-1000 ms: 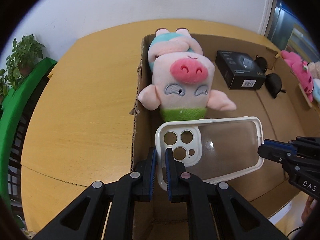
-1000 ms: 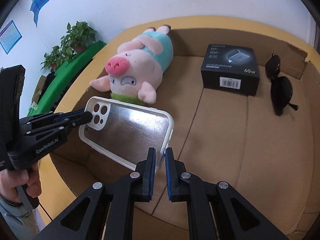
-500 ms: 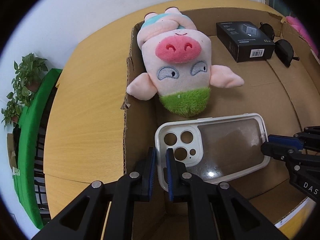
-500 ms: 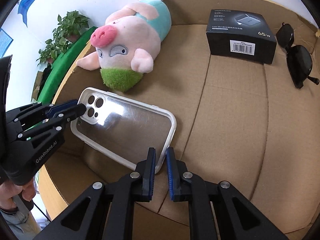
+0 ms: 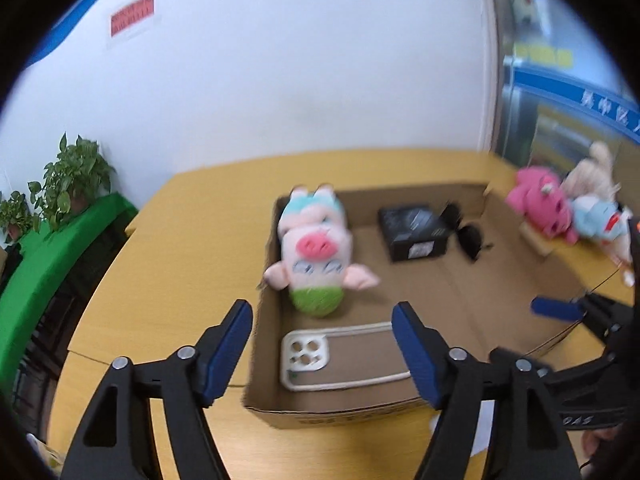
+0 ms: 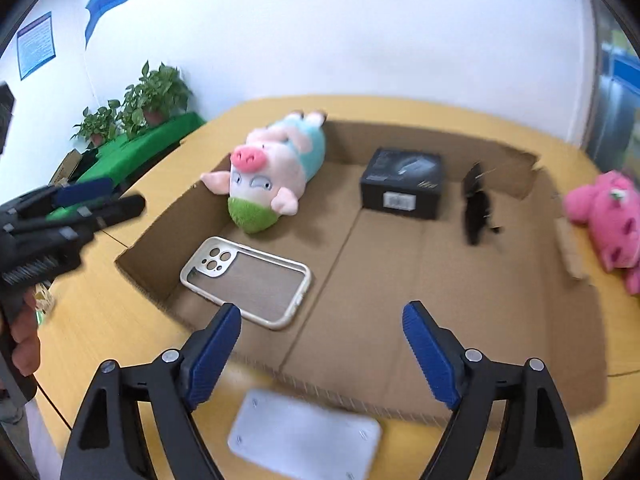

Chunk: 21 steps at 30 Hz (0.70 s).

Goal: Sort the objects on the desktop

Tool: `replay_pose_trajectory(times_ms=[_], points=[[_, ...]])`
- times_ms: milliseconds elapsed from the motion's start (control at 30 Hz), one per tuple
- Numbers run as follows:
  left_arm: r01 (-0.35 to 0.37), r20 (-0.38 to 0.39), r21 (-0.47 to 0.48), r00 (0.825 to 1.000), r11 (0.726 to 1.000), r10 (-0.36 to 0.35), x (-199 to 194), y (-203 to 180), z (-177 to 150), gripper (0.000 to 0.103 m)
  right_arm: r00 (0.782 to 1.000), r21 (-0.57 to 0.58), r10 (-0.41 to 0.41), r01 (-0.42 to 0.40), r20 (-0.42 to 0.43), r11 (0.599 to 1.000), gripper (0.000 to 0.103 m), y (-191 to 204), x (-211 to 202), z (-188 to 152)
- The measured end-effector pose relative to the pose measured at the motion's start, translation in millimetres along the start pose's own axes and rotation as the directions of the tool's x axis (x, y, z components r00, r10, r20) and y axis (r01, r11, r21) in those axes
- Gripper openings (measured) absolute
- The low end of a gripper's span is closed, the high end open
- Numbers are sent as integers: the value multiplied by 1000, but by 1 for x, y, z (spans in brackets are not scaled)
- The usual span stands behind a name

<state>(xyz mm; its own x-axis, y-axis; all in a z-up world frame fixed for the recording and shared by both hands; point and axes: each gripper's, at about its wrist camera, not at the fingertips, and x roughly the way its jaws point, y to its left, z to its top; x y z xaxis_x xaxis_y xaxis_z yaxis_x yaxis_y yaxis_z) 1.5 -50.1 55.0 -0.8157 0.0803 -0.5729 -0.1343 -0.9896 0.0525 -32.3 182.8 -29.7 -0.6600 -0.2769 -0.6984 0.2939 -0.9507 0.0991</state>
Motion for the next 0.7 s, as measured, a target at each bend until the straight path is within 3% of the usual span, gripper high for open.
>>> replay_pose_trajectory(times_ms=[100,333,567,700], points=[[19,53,1,998,1000,-19,-18,-21,2,74,999,-12,-28,28,46,1000,83,-3,-25,-6],[52,76,-13,996,999,-51,-33,-47,3,74,992,-46,-70,75,104,996,85,-9,-66,-13],[93,50,-27,995,995,-92,-33,-54,-1,74,995,-40,-30,34,93,999,86,-15,-72,-21],[166,-3,-73,986,983,-166,-26,-50,-12,74,997,-24,34,-33,69,999,86,-24,-73,-35]])
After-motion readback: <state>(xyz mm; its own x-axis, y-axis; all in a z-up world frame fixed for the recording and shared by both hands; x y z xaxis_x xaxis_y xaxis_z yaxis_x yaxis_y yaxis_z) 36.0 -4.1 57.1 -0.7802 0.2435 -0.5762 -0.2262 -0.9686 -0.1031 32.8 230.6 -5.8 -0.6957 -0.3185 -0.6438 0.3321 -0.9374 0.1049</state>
